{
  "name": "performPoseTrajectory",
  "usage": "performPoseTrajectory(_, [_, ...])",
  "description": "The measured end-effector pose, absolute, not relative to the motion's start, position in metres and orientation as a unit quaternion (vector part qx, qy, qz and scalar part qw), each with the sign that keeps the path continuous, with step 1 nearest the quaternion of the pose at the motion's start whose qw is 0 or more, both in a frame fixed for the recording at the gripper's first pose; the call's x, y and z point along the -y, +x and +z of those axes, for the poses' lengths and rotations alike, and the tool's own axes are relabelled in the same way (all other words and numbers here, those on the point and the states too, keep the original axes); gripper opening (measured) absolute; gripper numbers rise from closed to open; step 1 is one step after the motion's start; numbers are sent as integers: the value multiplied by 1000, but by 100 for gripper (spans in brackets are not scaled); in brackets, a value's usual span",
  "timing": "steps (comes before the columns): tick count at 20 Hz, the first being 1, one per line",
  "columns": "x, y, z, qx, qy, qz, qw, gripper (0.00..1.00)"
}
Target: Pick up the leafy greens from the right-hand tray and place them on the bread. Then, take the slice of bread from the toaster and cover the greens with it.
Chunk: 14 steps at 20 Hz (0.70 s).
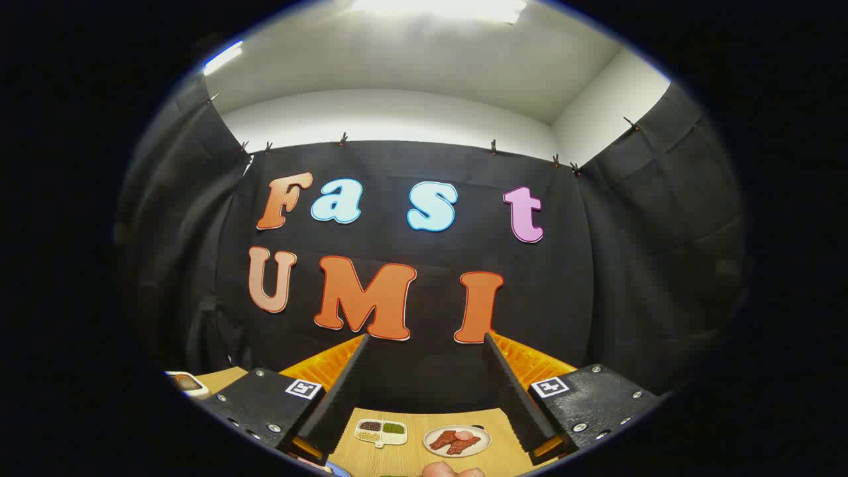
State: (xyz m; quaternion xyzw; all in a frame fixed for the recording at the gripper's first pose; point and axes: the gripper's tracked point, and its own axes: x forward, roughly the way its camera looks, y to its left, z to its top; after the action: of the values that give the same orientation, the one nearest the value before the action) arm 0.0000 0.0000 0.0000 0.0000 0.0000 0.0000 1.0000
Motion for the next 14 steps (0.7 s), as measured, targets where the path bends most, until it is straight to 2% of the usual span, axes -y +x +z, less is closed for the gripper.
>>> performPoseTrajectory(14, [-9, 4, -3, -3, 5, 13, 1000, 99])
